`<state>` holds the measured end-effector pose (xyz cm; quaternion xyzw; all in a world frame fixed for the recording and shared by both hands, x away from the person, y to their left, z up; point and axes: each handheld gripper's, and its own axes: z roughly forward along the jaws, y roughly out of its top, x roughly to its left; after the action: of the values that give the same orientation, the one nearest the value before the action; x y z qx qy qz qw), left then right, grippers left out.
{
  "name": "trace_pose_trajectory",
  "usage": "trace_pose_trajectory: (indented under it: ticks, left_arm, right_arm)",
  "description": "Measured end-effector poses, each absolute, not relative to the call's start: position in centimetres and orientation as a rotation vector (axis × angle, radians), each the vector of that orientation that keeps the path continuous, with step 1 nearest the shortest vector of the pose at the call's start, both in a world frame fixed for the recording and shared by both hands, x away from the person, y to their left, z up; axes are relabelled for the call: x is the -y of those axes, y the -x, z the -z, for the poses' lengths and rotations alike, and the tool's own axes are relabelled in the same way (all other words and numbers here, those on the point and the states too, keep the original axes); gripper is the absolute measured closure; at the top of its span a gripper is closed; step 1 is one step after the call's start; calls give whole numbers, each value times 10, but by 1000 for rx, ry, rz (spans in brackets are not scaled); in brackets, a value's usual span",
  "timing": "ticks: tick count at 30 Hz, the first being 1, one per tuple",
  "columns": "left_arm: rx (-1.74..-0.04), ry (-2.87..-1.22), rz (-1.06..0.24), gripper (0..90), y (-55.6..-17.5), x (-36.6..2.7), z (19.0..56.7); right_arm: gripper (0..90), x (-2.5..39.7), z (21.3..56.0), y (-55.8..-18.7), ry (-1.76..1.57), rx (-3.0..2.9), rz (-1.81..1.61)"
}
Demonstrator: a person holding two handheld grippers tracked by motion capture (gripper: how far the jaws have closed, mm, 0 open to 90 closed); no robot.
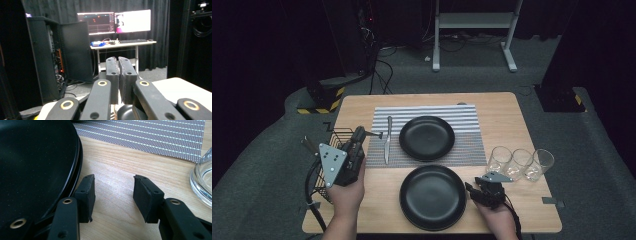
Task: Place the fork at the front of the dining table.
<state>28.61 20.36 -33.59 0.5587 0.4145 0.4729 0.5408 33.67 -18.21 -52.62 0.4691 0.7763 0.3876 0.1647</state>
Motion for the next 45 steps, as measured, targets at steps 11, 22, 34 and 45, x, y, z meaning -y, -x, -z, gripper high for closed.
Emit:
trace_pose_trajectory:
  ticks: [11,22,34,45]
  left_arm:
    - [-966,-1348,-1058,868,-294,-184,341]
    - [-960,-1367,-1000,868,-302,-170,348]
    - [-947,-1387,-925,868,-310,-156,365]
    - [-934,-1394,-851,868,-315,-140,374]
  right_arm:
    - [518,182,526,-337,-1337,-2210,-1108]
    - [518,182,526,-337,-1338,-2210,-1109]
    - [535,182,526,-336,-1327,-2194,-1116]
    - [526,183,525,-332,-1286,-2195,-1143]
